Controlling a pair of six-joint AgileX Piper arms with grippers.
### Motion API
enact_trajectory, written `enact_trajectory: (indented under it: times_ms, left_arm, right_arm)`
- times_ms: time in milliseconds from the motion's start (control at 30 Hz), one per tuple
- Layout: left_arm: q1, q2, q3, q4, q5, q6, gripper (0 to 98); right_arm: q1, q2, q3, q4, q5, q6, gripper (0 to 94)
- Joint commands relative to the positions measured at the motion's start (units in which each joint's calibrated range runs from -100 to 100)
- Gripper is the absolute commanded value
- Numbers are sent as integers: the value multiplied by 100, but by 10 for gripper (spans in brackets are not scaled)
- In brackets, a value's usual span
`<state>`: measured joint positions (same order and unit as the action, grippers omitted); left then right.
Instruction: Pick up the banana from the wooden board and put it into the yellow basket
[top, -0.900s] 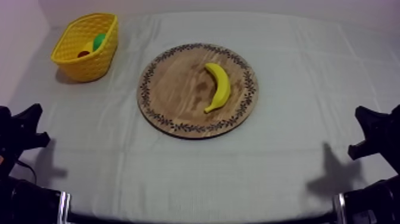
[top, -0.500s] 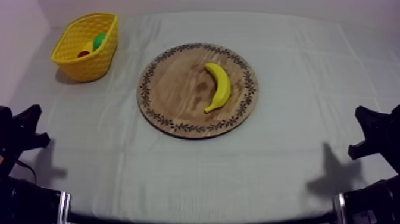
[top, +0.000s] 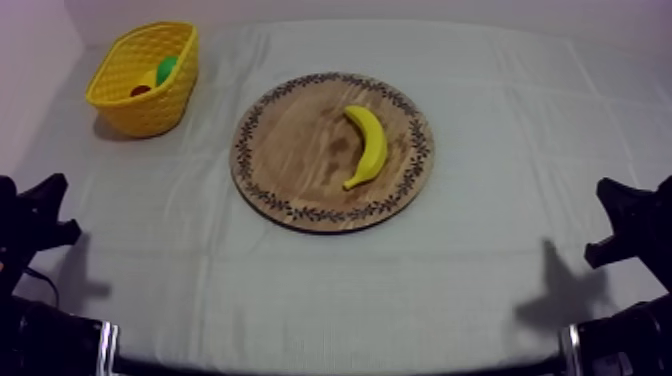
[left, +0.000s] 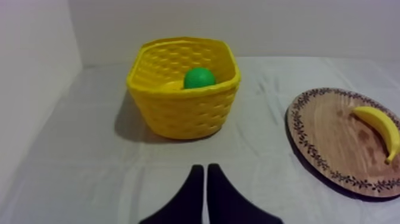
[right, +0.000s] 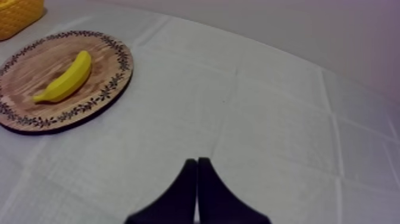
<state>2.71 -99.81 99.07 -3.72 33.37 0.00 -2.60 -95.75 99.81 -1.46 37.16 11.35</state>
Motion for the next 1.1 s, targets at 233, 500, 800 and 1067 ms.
enact_trajectory:
  times_ms: [233,500,800,1067]
  left_arm:
    - [-89,599,-392,-144,-285,197,0]
    - [-118,1654,-1700,26,-167,93,0]
    - [-106,3143,-3643,160,464,-12,0]
    - [222,4600,-5808,216,1445,92,0]
  right_arm:
    - [0,0,-3,2,2,0,3]
    - [0,0,-3,2,2,0,3]
    - [0,0,-3,2,2,0,3]
    - [0,0,-3,2,2,0,3]
